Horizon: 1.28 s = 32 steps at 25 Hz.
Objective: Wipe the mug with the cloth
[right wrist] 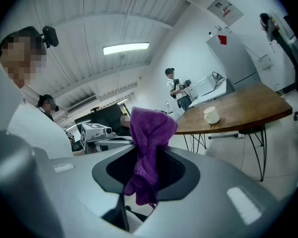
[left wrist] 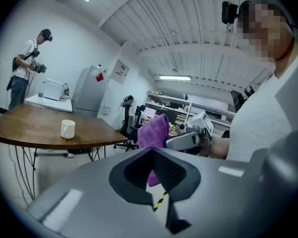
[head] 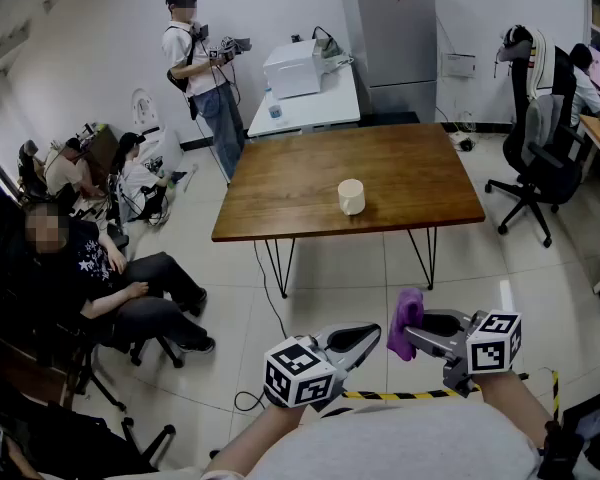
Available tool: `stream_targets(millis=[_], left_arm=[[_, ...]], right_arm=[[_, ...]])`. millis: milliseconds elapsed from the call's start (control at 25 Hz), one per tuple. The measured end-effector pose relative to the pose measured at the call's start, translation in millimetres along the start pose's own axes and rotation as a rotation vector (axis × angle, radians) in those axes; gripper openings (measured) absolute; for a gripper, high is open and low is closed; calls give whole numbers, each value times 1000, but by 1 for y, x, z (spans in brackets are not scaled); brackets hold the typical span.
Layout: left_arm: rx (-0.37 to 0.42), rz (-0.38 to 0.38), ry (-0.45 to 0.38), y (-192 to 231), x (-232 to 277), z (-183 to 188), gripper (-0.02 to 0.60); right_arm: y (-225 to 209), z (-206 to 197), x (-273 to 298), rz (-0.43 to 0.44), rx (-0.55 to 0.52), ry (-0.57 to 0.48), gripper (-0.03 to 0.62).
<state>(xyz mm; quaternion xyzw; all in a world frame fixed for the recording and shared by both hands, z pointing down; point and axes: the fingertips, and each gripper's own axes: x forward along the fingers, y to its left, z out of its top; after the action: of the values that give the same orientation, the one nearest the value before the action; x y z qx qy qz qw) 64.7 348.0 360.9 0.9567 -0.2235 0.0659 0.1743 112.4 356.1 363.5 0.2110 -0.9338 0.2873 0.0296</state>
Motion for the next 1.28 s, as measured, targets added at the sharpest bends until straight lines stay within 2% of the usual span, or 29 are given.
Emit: stream_targets(millis=[240,560,760,1080,1200,1280], left_arm=[[-8,-1,0,5,11,-4,0],[-24,9,-9,66,28,7,0],[-48,-28,13,138,48,18,0],[-80,-45,70,291,80,56,0],[-89,-50,74,339,84,73,0],[-66,-63,70,362,88,83,0]], right_arm=[[-21,8,10,0,4,-2,120],[-68,27,35,-8,38,-12,120],[-123,57,82,-26,64,-7,120],[-231,125,173,-70,143,0,120],[-255,158,203,-82,148,-24,120],[-268,174,218,-93,146,-31,120]])
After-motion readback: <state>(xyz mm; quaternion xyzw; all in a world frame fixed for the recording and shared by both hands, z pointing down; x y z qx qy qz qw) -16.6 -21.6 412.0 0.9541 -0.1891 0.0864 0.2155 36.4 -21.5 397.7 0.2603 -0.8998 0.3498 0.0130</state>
